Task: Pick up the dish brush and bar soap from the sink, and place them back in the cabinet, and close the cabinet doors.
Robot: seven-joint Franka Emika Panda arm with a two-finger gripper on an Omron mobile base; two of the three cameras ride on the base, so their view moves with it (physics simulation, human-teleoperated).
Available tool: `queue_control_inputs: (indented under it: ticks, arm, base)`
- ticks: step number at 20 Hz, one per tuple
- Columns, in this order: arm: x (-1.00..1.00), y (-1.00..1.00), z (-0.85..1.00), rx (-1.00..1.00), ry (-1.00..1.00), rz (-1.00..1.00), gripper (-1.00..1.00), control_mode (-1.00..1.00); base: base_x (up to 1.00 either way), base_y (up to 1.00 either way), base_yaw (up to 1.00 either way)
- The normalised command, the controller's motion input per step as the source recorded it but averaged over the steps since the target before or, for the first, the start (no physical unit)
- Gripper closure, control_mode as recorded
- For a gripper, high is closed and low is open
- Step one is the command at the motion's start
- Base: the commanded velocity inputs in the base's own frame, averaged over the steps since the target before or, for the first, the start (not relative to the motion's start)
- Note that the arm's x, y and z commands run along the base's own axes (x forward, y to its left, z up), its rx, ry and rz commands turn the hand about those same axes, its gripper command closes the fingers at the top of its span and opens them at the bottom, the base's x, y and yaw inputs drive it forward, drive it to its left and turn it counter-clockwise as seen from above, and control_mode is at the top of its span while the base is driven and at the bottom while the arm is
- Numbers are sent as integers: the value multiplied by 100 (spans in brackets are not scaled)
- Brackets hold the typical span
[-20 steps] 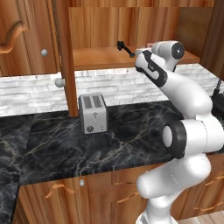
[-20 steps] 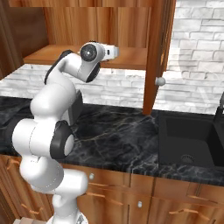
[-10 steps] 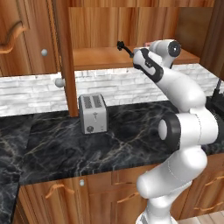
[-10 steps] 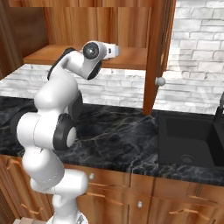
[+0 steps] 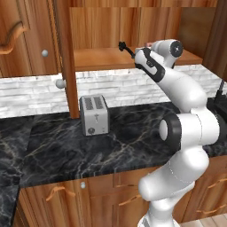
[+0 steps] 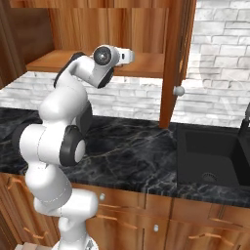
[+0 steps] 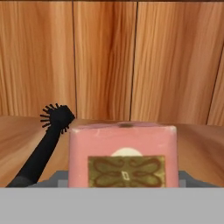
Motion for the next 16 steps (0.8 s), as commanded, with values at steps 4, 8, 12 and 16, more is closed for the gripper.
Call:
queue_control_inputs:
  ticks: [4,8,12,16]
  arm:
    - [0,0,0,0,0,0,-100,-100]
    - [0,0,0,0,0,0,-100,-100]
    - [0,0,0,0,0,0,-100,-100]
    - [0,0,0,0,0,0,-100,-100]
  base:
    - [0,0,0]
    - [0,0,0]
    - [0,0,0]
    - [0,0,0]
